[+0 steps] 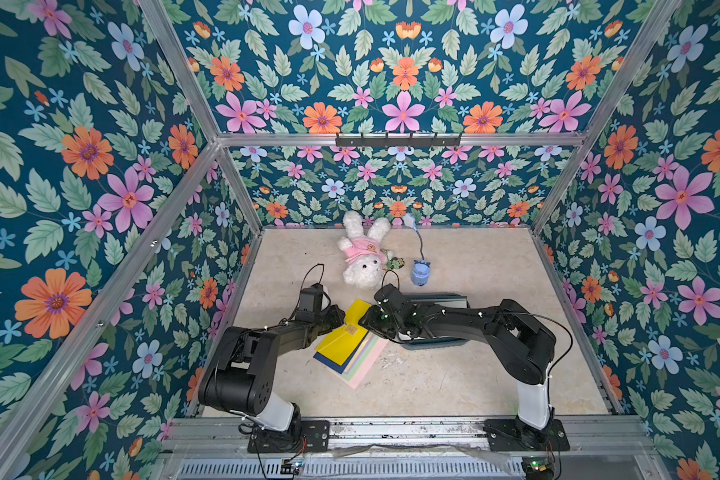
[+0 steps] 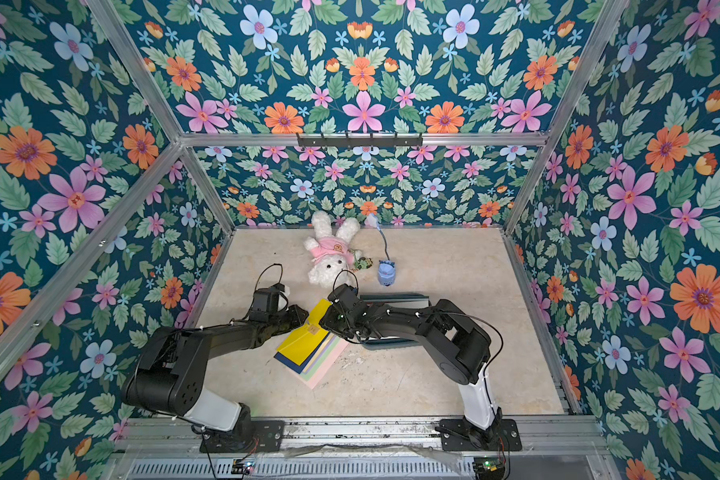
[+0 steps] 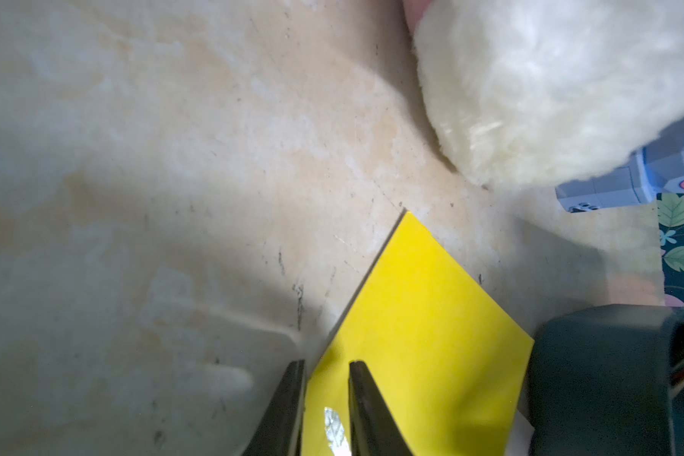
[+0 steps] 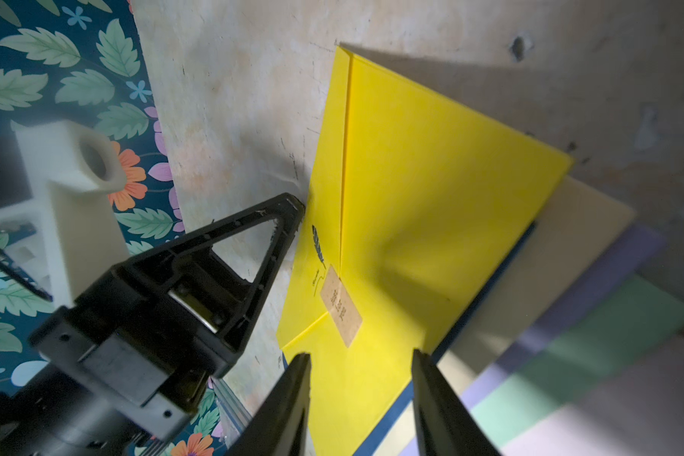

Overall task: Put the sealed envelopes into the storage box
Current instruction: Pick up the envelope from the center of the board.

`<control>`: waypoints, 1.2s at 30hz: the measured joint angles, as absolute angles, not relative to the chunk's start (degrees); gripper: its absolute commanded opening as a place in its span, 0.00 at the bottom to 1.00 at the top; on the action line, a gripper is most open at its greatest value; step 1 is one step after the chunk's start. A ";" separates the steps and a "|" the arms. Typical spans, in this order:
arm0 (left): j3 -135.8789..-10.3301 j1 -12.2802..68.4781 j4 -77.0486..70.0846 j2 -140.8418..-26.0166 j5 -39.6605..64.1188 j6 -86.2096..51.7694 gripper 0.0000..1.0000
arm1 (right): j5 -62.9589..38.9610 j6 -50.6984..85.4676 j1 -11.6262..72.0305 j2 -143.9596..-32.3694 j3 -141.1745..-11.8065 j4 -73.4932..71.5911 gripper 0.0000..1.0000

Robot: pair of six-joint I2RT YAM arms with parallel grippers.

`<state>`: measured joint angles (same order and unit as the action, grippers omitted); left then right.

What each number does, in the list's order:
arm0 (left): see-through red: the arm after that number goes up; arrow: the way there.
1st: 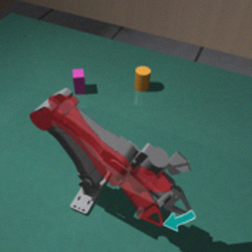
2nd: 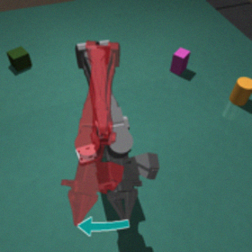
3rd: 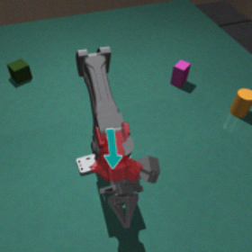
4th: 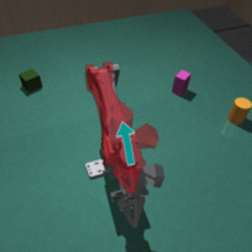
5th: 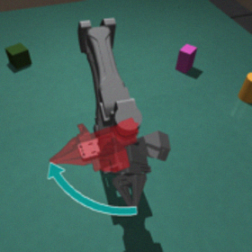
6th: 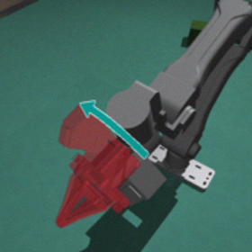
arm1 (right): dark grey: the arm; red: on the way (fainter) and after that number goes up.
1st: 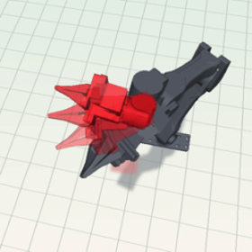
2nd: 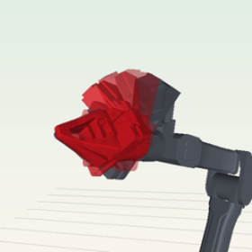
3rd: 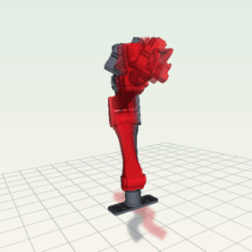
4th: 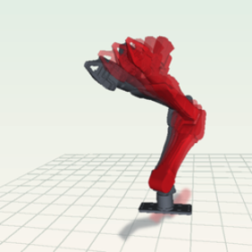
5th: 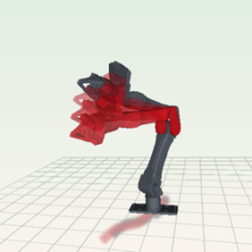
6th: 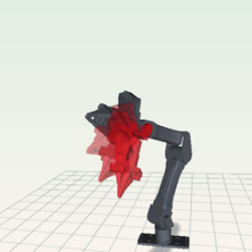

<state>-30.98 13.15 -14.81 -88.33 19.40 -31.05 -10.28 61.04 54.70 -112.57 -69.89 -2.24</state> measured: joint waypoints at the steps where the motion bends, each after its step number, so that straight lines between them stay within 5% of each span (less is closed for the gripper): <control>1: -30.98 13.15 -14.90 -88.42 19.40 -31.03 0.25 | -10.17 60.84 54.70 -112.25 -69.69 -1.74 0.46; 36: -31.22 13.15 -17.56 -90.19 20.64 -30.85 0.23 | -10.48 61.82 54.08 -113.84 -71.50 -1.80 0.47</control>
<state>-31.22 13.15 -17.56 -90.19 20.64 -30.85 -10.48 61.82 54.08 -113.84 -71.50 -1.80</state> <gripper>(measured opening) 0.236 0.466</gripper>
